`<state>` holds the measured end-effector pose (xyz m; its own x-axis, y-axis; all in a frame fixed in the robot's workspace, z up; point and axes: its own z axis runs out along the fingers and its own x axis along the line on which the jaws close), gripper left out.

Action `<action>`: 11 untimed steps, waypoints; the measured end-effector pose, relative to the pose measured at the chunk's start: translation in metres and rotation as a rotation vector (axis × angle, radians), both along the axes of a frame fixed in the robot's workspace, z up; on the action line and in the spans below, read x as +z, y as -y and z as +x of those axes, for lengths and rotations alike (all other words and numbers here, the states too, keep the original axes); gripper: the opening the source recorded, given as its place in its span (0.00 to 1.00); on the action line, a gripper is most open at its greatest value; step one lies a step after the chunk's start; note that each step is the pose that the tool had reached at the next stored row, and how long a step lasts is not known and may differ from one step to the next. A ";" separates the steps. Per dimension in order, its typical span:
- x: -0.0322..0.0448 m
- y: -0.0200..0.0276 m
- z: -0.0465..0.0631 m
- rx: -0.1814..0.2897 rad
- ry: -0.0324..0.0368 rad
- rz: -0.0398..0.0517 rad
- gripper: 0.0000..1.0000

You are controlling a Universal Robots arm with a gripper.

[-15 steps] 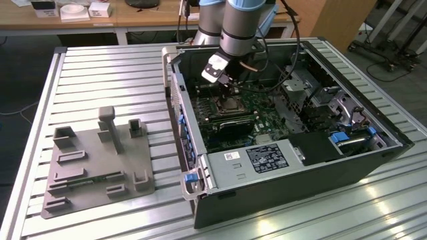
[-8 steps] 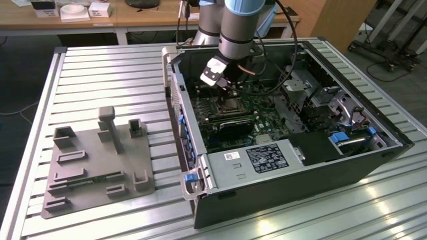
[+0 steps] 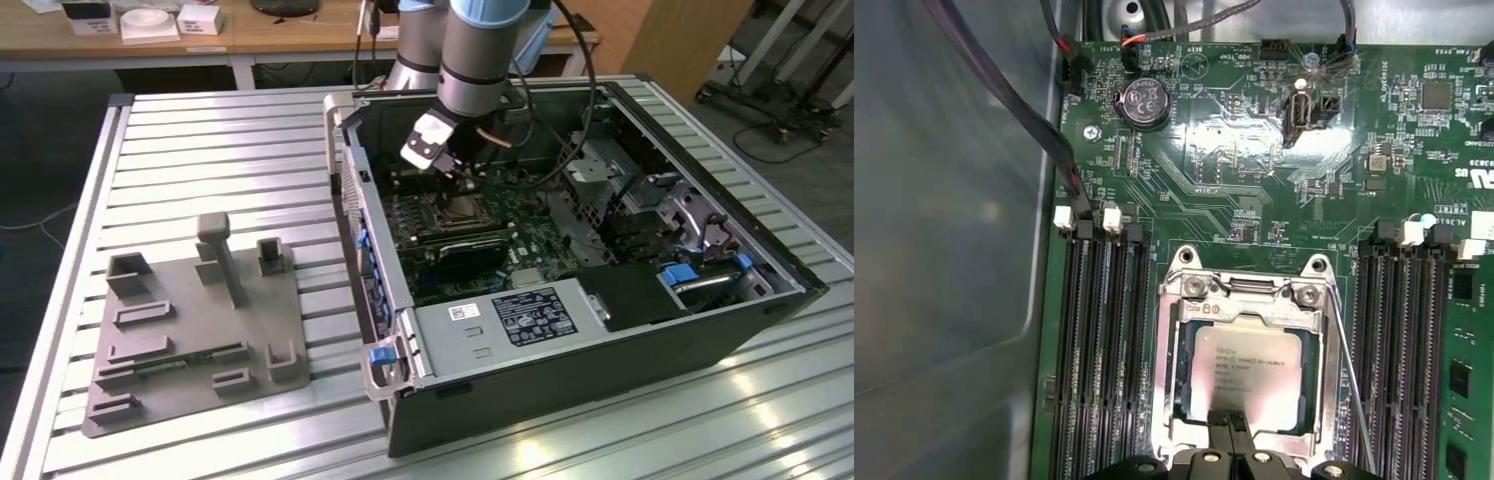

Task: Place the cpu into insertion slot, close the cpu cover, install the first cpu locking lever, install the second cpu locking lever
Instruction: 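Close the cpu cover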

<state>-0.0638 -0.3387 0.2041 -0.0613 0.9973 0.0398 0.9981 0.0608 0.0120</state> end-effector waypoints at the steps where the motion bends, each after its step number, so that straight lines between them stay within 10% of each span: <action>1: 0.0011 0.0000 0.000 0.000 0.0000 -0.0001 0.11; 11: 0.0038 0.0000 0.017 -0.001 -0.0001 -0.0001 0.11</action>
